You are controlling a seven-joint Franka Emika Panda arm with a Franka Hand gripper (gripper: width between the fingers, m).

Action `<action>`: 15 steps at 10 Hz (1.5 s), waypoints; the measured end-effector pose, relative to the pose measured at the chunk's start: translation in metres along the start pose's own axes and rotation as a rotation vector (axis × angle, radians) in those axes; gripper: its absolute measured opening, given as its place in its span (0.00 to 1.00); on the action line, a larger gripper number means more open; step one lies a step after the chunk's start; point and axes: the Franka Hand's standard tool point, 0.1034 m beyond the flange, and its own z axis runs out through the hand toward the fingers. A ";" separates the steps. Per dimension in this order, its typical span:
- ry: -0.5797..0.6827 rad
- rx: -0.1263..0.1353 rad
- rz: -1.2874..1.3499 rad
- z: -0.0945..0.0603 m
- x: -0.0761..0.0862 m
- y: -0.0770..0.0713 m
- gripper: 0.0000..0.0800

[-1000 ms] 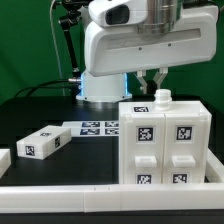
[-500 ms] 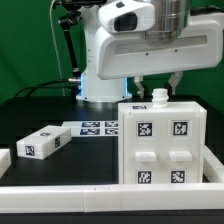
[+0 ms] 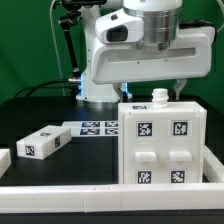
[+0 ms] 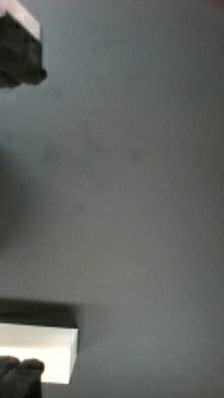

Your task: Assemble cabinet

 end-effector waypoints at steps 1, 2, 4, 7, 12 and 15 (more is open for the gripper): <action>0.000 0.000 0.000 0.000 0.000 0.000 1.00; -0.001 0.000 0.000 0.000 0.000 0.000 1.00; -0.039 -0.001 0.059 0.004 -0.010 0.013 1.00; 0.066 -0.040 0.125 0.020 -0.037 0.032 1.00; 0.114 -0.056 0.097 0.040 -0.054 0.034 1.00; 0.132 -0.038 0.152 0.045 -0.058 0.050 1.00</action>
Offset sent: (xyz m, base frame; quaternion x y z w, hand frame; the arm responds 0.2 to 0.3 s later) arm -0.0260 -0.0423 0.0017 -0.0281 -0.0801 0.1209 0.9890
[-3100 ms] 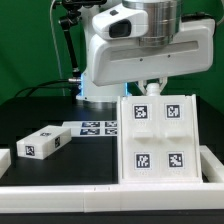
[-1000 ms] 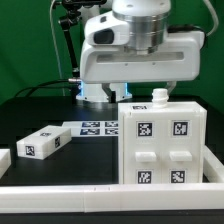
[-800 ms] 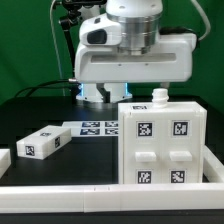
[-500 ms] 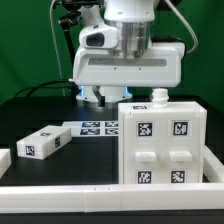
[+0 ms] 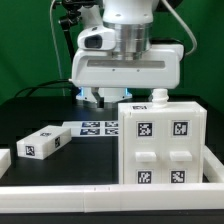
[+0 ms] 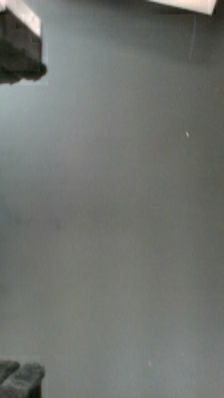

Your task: Assemble cabinet

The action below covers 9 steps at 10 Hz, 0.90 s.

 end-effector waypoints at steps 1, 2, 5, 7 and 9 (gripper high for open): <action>0.005 0.012 0.011 0.009 -0.008 0.024 1.00; 0.012 0.012 0.009 0.015 -0.011 0.041 1.00; 0.008 0.013 -0.029 0.019 -0.014 0.061 1.00; 0.008 0.013 -0.034 0.020 -0.014 0.061 1.00; -0.012 0.047 0.082 0.023 -0.019 0.078 1.00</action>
Offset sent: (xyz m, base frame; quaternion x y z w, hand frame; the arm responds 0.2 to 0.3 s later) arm -0.0083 -0.0414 -0.0047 -0.0101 0.0129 -0.0562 0.9983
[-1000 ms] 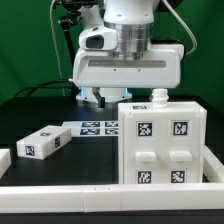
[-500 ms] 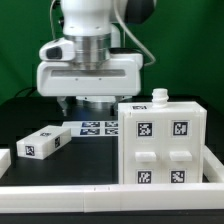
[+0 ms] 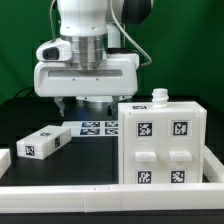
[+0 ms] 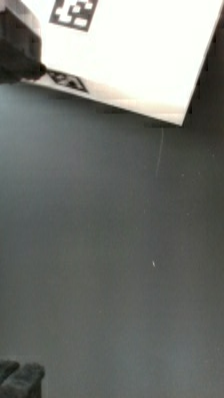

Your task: Assemble cabinet

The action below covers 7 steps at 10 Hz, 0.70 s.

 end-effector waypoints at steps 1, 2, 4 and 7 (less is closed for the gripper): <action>-0.022 0.000 0.073 0.002 -0.002 0.012 1.00; -0.030 -0.004 0.084 0.006 -0.002 0.020 1.00; -0.045 -0.012 0.085 0.014 -0.001 0.041 1.00; -0.046 -0.012 0.074 0.015 -0.001 0.036 1.00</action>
Offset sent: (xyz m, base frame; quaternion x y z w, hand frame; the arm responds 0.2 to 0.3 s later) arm -0.0026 -0.0555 -0.0167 -0.0309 -0.0137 -0.0173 0.9993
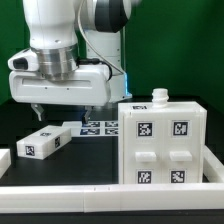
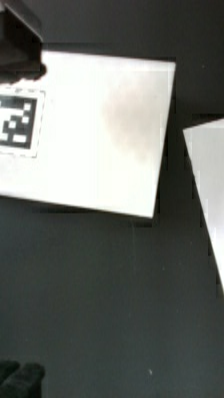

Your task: Assemble cabinet

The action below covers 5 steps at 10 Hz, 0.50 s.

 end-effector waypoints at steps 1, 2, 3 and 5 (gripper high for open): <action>0.000 0.000 0.000 0.000 0.000 0.000 1.00; -0.001 0.000 -0.001 0.000 0.000 0.000 1.00; 0.001 -0.001 0.004 0.001 0.000 0.001 1.00; 0.050 -0.011 0.039 -0.001 0.013 0.017 1.00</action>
Offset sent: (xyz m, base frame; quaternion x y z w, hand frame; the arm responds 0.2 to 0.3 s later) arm -0.0088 -0.0589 -0.0048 -0.0870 0.0572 0.1275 0.9864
